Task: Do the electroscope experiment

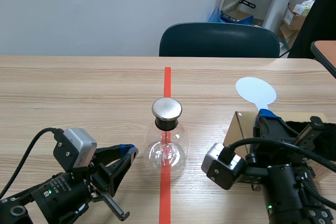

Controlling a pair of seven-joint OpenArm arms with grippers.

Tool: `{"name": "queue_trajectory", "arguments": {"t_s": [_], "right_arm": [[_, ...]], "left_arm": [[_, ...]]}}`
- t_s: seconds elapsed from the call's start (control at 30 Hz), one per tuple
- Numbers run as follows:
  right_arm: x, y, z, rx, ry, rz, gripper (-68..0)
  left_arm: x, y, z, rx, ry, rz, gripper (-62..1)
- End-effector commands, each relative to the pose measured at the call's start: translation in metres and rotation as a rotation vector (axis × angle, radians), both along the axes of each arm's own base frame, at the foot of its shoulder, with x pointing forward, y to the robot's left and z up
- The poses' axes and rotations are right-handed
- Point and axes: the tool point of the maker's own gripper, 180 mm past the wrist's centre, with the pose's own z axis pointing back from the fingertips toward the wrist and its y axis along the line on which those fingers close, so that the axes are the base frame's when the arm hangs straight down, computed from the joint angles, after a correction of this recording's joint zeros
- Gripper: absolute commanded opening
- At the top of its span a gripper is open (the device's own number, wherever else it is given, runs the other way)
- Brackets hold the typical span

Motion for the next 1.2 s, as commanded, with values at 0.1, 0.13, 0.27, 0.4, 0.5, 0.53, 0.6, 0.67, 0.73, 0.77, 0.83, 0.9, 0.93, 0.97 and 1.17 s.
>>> {"name": "queue_trajectory", "arguments": {"t_s": [0.1, 0.13, 0.27, 0.4, 0.5, 0.53, 0.6, 0.67, 0.73, 0.77, 0.83, 0.9, 0.93, 0.97, 1.17], "right_arm": [[0.006, -0.001, 0.012, 0.011, -0.045, -0.005, -65.8], [0.006, -0.001, 0.012, 0.011, -0.045, -0.005, -65.8], [0.006, -0.001, 0.012, 0.011, -0.045, -0.005, -65.8], [0.006, -0.001, 0.012, 0.011, -0.045, -0.005, -65.8], [0.006, -0.001, 0.012, 0.011, -0.045, -0.005, -65.8], [0.006, -0.001, 0.012, 0.011, -0.045, -0.005, -65.8], [0.006, -0.001, 0.012, 0.011, -0.045, -0.005, -65.8], [0.006, -0.001, 0.012, 0.011, -0.045, -0.004, -65.8], [0.006, -0.001, 0.012, 0.011, -0.045, -0.004, -65.8], [0.006, -0.001, 0.012, 0.011, -0.045, -0.004, -65.8], [0.006, -0.001, 0.012, 0.011, -0.045, -0.005, -65.8], [0.006, -0.001, 0.012, 0.011, -0.045, -0.005, -65.8], [0.006, -0.001, 0.012, 0.011, -0.045, -0.005, -65.8], [0.006, -0.001, 0.012, 0.011, -0.045, -0.005, -65.8], [0.006, -0.001, 0.012, 0.011, -0.045, -0.005, -65.8]], "left_arm": [[0.002, -0.002, 0.008, -0.028, -0.019, 0.002, -54.9], [0.002, -0.002, 0.008, -0.027, -0.019, 0.002, -54.9], [0.002, -0.002, 0.008, -0.027, -0.019, 0.002, -54.9], [0.001, 0.0, 0.006, -0.017, -0.013, 0.001, -54.9], [0.001, 0.002, 0.006, -0.011, -0.013, 0.001, -54.9], [0.001, 0.003, 0.006, -0.01, -0.013, 0.001, -54.9], [0.001, 0.003, 0.006, -0.009, -0.011, -0.002, -54.9], [-0.001, 0.003, 0.005, -0.013, -0.003, -0.015, -54.9], [-0.003, 0.004, 0.006, -0.025, 0.006, -0.036, -54.5], [-0.005, 0.004, 0.006, -0.03, 0.01, -0.048, -53.3], [-0.01, 0.004, 0.008, -0.045, 0.019, -0.08, -49.5], [-0.013, 0.005, 0.009, -0.059, 0.031, -0.105, -45.6], [-0.015, 0.006, 0.01, -0.067, 0.036, -0.116, -44.0], [-0.017, 0.007, 0.011, -0.075, 0.042, -0.13, -42.7], [-0.036, 0.008, 0.024, -0.124, 0.06, -0.232, -40.9]]}}
